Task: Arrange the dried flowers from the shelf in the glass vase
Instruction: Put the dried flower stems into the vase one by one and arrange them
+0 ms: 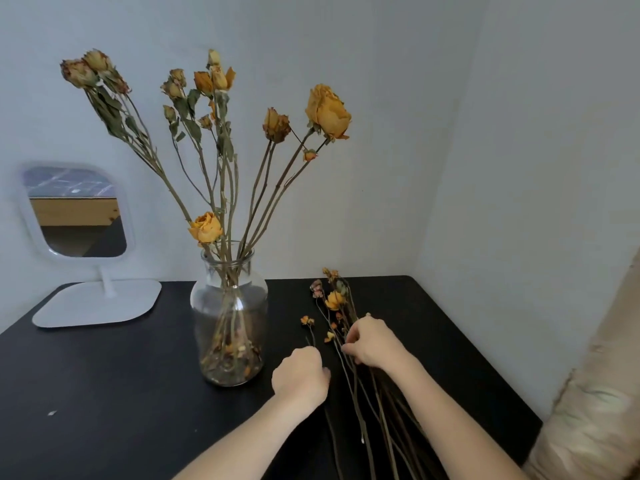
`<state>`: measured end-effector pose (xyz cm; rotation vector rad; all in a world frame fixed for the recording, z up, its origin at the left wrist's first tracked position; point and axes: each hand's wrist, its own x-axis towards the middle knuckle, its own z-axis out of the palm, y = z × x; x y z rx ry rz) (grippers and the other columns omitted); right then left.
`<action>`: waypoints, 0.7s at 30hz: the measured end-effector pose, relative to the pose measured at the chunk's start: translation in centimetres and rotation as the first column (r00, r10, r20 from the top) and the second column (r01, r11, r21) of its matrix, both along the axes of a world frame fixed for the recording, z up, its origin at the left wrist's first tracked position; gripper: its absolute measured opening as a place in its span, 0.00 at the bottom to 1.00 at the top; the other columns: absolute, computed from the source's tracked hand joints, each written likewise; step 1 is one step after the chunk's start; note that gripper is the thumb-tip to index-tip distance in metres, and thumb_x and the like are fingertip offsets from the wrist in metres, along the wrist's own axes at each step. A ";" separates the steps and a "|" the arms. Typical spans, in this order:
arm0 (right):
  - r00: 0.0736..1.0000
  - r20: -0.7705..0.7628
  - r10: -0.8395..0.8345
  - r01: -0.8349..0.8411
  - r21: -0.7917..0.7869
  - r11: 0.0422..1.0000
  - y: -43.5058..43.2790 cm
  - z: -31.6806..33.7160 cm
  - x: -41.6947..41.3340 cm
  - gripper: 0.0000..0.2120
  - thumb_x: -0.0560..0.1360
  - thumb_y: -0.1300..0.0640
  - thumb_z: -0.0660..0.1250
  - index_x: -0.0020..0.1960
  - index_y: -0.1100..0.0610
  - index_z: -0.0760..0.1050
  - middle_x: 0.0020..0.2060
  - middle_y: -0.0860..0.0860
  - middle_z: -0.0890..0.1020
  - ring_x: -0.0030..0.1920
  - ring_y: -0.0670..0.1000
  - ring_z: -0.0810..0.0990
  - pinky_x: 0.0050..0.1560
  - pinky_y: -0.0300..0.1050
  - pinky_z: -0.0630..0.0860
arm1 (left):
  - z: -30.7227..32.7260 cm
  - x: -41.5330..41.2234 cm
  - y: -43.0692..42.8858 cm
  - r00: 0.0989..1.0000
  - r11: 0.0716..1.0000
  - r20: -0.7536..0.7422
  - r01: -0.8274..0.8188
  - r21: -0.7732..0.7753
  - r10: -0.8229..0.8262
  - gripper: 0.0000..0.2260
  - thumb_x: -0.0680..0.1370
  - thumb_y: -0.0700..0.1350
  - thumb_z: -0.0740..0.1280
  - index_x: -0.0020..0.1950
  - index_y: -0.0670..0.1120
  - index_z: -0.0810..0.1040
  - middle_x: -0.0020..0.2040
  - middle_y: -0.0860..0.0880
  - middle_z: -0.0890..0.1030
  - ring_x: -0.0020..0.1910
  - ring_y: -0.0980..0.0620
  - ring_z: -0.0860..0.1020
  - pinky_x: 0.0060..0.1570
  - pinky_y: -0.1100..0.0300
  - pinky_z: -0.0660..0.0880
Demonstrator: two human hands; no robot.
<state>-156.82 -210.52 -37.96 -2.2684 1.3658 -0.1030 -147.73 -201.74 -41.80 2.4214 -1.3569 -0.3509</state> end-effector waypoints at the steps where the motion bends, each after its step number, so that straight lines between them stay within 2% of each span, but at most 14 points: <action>1: 0.999 -0.033 0.007 -0.008 -0.018 1.000 0.0 -0.4 0.3 0.10 0.75 0.54 0.66 0.55 0.55 0.78 0.46 0.51 0.82 0.46 0.49 0.82 0.52 0.47 0.79 | -0.1 0.1 0.0 1.000 1.000 -0.020 -0.011 -0.003 0.011 0.07 0.79 0.49 0.60 0.48 0.46 0.72 0.46 0.49 0.77 0.46 0.48 0.77 0.39 0.58 0.70; 6: 0.994 -0.095 -0.049 0.036 -0.129 0.991 -0.2 -1.3 1.1 0.12 0.75 0.53 0.66 0.57 0.56 0.74 0.49 0.52 0.80 0.47 0.51 0.80 0.46 0.45 0.77 | 0.3 1.3 1.0 0.991 0.997 -0.132 -0.042 -0.066 0.033 0.09 0.80 0.50 0.58 0.47 0.45 0.70 0.43 0.50 0.74 0.43 0.49 0.76 0.40 0.58 0.72; 10: 0.992 -0.098 -0.074 0.060 -0.138 0.989 -0.7 -1.4 1.5 0.11 0.75 0.55 0.66 0.57 0.55 0.75 0.47 0.51 0.80 0.45 0.50 0.80 0.44 0.44 0.77 | 1.4 2.8 2.9 0.971 0.987 -0.237 -0.029 -0.159 -0.009 0.13 0.80 0.51 0.59 0.37 0.48 0.65 0.36 0.51 0.72 0.34 0.54 0.71 0.36 0.60 0.68; 14: 0.990 -0.111 -0.088 0.072 -0.143 0.987 -0.9 -1.7 1.8 0.11 0.75 0.57 0.67 0.57 0.56 0.76 0.47 0.52 0.81 0.46 0.51 0.80 0.47 0.46 0.78 | 2.4 3.7 4.7 0.959 0.977 -0.279 -0.009 -0.211 -0.051 0.14 0.79 0.51 0.61 0.35 0.49 0.65 0.32 0.52 0.71 0.32 0.55 0.71 0.39 0.60 0.70; 16: 0.992 -0.068 -0.108 0.097 -0.154 0.983 -0.9 -1.7 1.8 0.11 0.75 0.56 0.67 0.56 0.57 0.76 0.47 0.52 0.81 0.46 0.51 0.80 0.47 0.46 0.79 | 2.7 3.9 5.6 0.953 0.973 -0.295 0.005 -0.233 -0.076 0.14 0.79 0.50 0.61 0.35 0.49 0.65 0.29 0.52 0.70 0.28 0.56 0.69 0.36 0.62 0.70; 18: 0.986 0.027 -0.166 0.168 -0.202 0.965 -1.1 -1.5 1.5 0.12 0.75 0.53 0.66 0.56 0.57 0.73 0.47 0.52 0.80 0.45 0.50 0.80 0.42 0.45 0.77 | 3.1 4.1 6.3 0.948 0.966 -0.305 0.009 -0.259 -0.091 0.15 0.78 0.50 0.62 0.34 0.49 0.65 0.27 0.52 0.69 0.25 0.58 0.66 0.30 0.66 0.66; 21: 0.960 0.063 -0.272 0.279 -0.188 0.942 -1.8 -0.9 0.5 0.13 0.75 0.51 0.65 0.56 0.57 0.71 0.41 0.49 0.77 0.40 0.50 0.77 0.36 0.44 0.72 | 3.5 4.7 7.0 0.938 0.955 -0.333 -0.006 -0.297 -0.097 0.15 0.78 0.49 0.63 0.33 0.48 0.66 0.26 0.52 0.66 0.22 0.57 0.64 0.27 0.68 0.62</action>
